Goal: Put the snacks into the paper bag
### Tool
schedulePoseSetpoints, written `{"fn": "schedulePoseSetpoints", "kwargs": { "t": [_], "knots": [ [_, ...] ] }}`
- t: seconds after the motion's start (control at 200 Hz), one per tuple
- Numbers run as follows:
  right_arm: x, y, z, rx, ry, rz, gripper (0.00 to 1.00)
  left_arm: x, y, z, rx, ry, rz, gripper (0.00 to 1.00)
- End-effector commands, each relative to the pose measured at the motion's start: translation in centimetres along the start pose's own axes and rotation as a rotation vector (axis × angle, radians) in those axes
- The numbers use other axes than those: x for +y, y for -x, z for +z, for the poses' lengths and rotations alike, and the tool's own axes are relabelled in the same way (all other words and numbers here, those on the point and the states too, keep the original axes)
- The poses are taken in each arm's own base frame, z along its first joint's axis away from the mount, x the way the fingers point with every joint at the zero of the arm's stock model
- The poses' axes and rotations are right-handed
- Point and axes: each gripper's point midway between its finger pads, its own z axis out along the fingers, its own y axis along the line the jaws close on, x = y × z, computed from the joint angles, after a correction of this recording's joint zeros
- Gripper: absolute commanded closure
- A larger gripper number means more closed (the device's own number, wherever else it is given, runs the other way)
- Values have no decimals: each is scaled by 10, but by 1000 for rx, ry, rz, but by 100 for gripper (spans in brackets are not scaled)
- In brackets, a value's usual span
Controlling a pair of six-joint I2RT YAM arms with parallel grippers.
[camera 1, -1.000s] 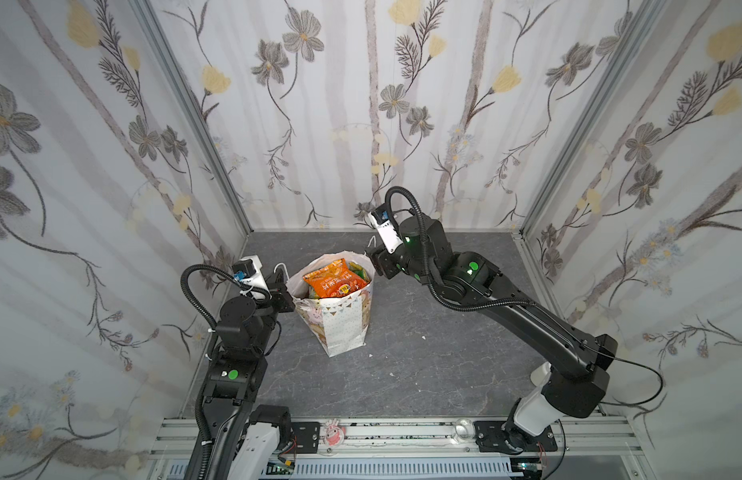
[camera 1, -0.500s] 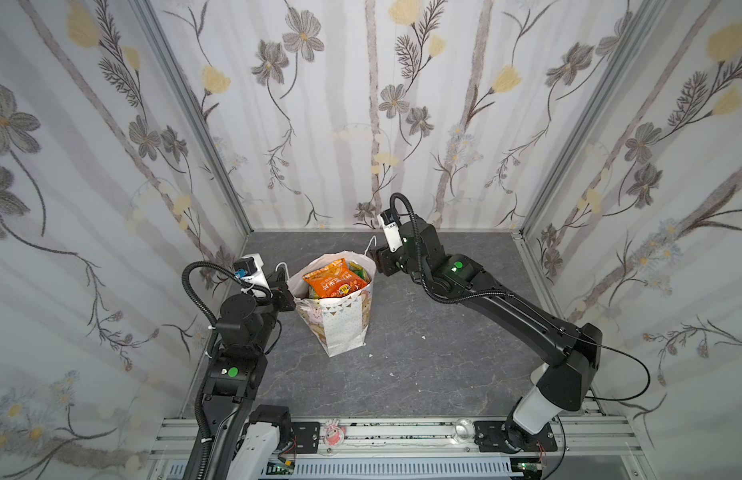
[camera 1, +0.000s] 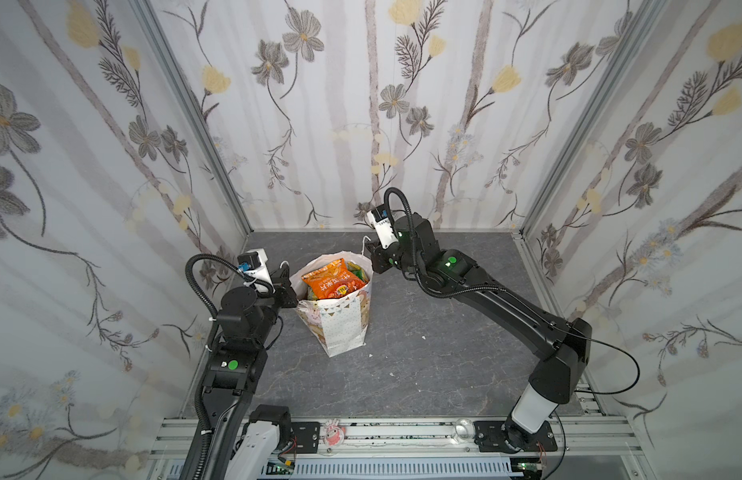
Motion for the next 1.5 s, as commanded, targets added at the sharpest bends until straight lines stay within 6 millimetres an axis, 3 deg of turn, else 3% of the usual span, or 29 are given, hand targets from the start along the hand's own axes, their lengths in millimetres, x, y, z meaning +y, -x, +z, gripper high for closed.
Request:
{"fn": "schedulePoseSetpoints", "kwargs": {
  "t": [0.0, 0.135, 0.26, 0.34, 0.375, 0.525, 0.724, 0.899, 0.964, 1.029, 1.059, 1.129, 1.194, 1.294, 1.404, 1.499],
  "knots": [
    [-12, 24, -12, -66, -5, 4, 100, -17, 10, 7, 28, -78, -2, 100],
    [-28, 42, -28, -114, -48, -8, 100, -32, 19, 24, 72, -141, -18, 100],
    [-53, 63, -50, -171, -102, -2, 100, -59, 36, 40, 79, -220, -28, 100],
    [-66, 61, -58, -174, -129, 7, 100, -80, 36, 52, 94, -246, -4, 100],
    [-69, 67, -76, -205, -136, 10, 100, -89, 34, 56, 103, -251, 9, 100],
    [-87, 47, -100, -218, -179, 40, 100, -125, 22, 73, 116, -317, 2, 100],
    [-107, 5, -124, -202, -234, 97, 100, -133, -10, 98, 161, -298, 12, 100],
    [-117, -15, -137, -188, -259, 117, 99, -142, -18, 104, 188, -312, -10, 100],
    [-119, -15, -141, -184, -268, 118, 86, -142, -18, 102, 195, -305, -8, 79],
    [-121, -13, -147, -186, -283, 114, 63, -137, -14, 99, 195, -274, -2, 57],
    [-122, -9, -152, -195, -290, 111, 58, -133, -11, 98, 190, -251, 1, 43],
    [-125, -5, -162, -200, -316, 106, 48, -120, -4, 92, 180, -179, 17, 1],
    [-130, -4, -173, -205, -355, 107, 36, -104, 5, 85, 165, -92, 43, 0],
    [-143, -5, -191, -222, -422, 113, 27, -81, 19, 72, 128, 12, 68, 0],
    [-153, -1, -211, -253, -477, 123, 26, -59, 30, 58, 72, 75, 40, 0],
    [-158, 3, -226, -277, -517, 138, 26, -42, 28, 53, 44, 108, 4, 0]
  ]
}}
